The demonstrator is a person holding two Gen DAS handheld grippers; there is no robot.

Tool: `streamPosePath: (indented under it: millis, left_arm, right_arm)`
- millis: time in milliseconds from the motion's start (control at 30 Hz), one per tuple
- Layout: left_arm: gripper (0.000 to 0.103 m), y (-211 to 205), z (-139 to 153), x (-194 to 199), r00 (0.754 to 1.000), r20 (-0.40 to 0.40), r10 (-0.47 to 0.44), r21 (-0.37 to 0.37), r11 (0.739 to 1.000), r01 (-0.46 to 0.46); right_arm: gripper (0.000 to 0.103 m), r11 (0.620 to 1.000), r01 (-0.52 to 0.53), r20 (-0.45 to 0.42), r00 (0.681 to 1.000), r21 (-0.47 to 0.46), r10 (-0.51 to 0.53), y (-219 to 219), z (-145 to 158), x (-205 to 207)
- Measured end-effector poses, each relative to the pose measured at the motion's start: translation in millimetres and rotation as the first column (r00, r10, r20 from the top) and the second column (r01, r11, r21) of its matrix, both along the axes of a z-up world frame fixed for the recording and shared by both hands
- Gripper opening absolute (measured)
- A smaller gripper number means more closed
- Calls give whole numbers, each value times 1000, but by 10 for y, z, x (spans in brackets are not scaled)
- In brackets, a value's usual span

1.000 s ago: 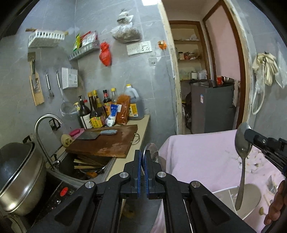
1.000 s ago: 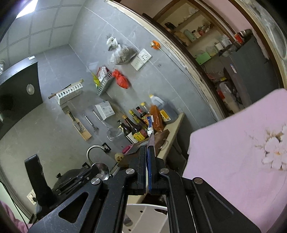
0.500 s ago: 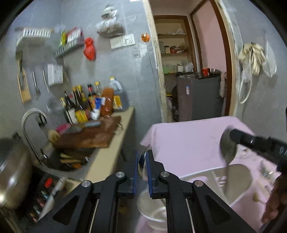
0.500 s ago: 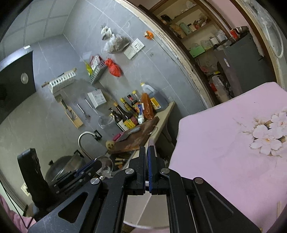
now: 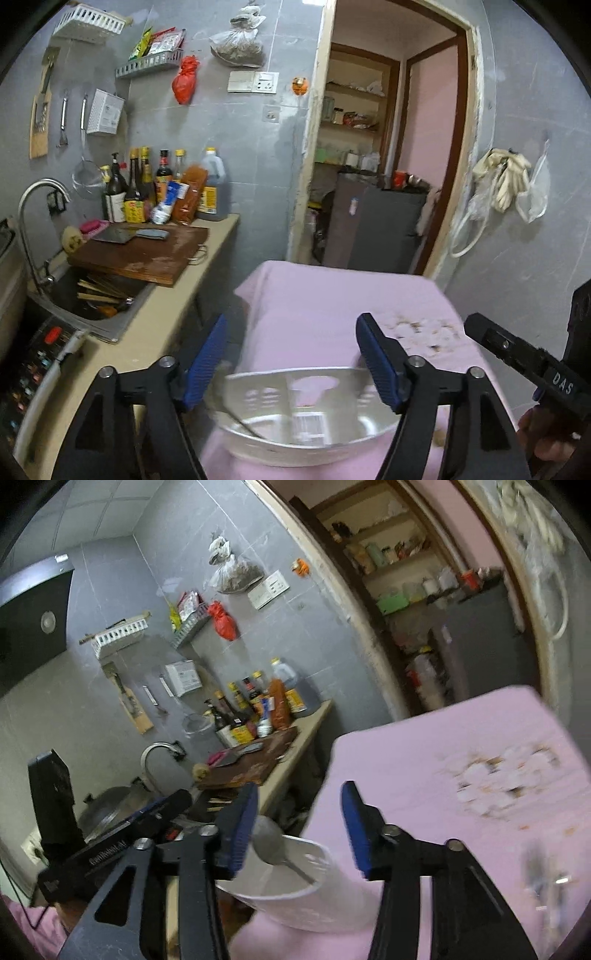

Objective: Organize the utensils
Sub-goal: 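Move both tools back over the remaining utensils on the tablecloth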

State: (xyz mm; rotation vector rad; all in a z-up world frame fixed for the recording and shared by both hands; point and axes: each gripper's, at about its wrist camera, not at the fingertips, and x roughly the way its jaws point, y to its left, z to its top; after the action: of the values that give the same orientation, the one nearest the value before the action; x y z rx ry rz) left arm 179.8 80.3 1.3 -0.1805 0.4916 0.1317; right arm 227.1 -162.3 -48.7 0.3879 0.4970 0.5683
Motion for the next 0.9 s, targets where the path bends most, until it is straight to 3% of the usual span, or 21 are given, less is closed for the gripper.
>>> streamPosePath:
  millis: [100, 267, 433, 600, 900]
  left_arm:
    - [78, -171, 16, -23, 999, 27, -22, -26, 999, 23]
    - [96, -518, 20, -85, 996, 91, -25, -18, 999, 27]
    - [101, -915, -26, -131, 992, 115, -45, 16, 999, 43]
    - [101, -1276, -101, -168, 991, 112, -76, 58, 996, 70]
    - [101, -1785, -314, -127, 991, 97, -90, 106, 991, 80]
  right_arm:
    - [67, 996, 65, 55, 997, -67, -62, -273, 146, -166]
    - [93, 972, 182, 130, 978, -151, -163, -671, 323, -412]
    - [99, 931, 285, 194, 950, -227, -244, -1011, 446, -620]
    - [99, 902, 343, 203, 933, -261, -295, -1300, 448, -717]
    - [99, 891, 348, 164, 936, -291, -311, -1660, 201, -612]
